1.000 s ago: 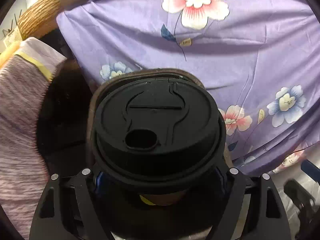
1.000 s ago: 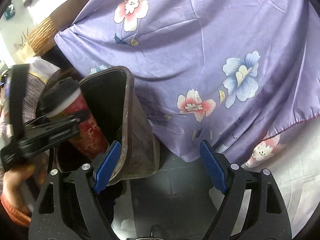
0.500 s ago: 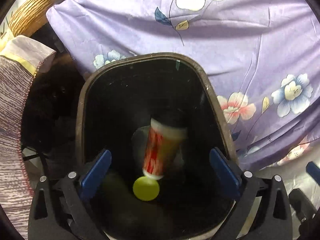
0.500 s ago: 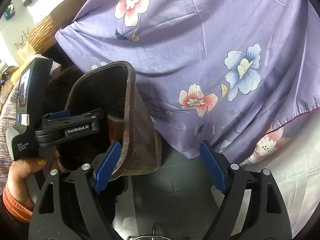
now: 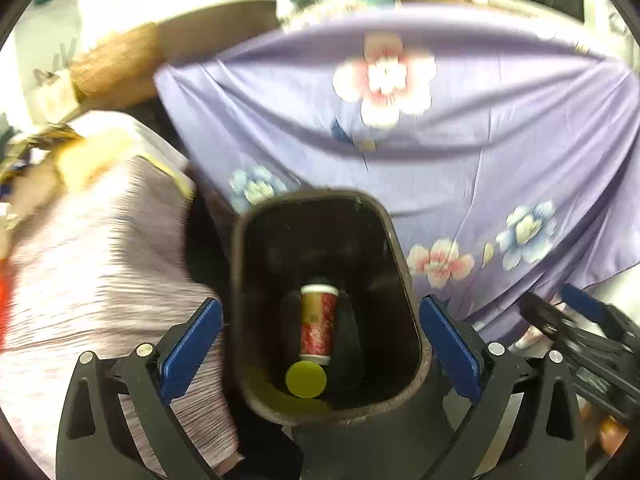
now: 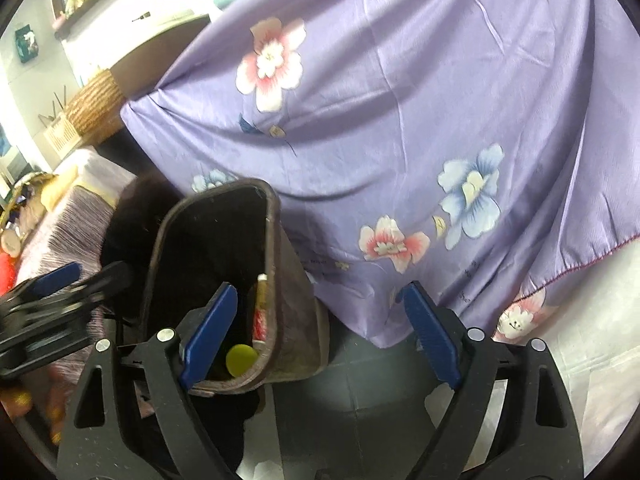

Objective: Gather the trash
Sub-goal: 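Move the right tool to the orange mesh net and grasp it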

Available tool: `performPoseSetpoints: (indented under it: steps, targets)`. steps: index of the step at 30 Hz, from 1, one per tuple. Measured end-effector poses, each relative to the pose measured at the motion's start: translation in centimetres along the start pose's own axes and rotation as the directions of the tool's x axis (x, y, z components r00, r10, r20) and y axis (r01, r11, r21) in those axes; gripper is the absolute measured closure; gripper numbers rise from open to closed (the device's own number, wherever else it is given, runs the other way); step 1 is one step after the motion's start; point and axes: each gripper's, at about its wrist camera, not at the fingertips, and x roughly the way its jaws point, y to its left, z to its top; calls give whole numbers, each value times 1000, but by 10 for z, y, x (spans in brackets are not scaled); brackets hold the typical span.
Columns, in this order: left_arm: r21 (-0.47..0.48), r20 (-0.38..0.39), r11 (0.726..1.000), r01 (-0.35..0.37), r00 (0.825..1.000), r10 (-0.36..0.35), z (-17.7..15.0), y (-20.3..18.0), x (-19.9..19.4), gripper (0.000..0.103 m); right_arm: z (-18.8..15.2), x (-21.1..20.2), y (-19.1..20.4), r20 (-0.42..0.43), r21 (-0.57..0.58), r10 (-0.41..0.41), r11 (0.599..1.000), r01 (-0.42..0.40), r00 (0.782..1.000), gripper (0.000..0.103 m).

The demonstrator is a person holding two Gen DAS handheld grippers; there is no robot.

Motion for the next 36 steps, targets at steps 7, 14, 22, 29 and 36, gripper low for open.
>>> performPoseSetpoints:
  steps: [7,14,22,29,36]
  targets:
    - [-53,122,998,-18,992,24,-9,32,-76,5,6,-12,45,24,-68,86,994,-84,996,18]
    - [-107,195,989,-97,974,117,-25,78,-130,5,0,-31,124,35,-229,236,948,-222,971,16]
    - [-201,198,949,-243,939,282,-54,150,-179,5,-17,-58,221,-4,-415,397,834,-363,918,12]
    - [-301,152,884,-358,897,415,-89,223,-210,5,-38,-69,293,-85,-531,478,720,-446,874,12]
    - [-354,88,810,-468,845,527,-122,286,-228,5,-50,-73,353,-156,-600,507,633,-489,848,11]
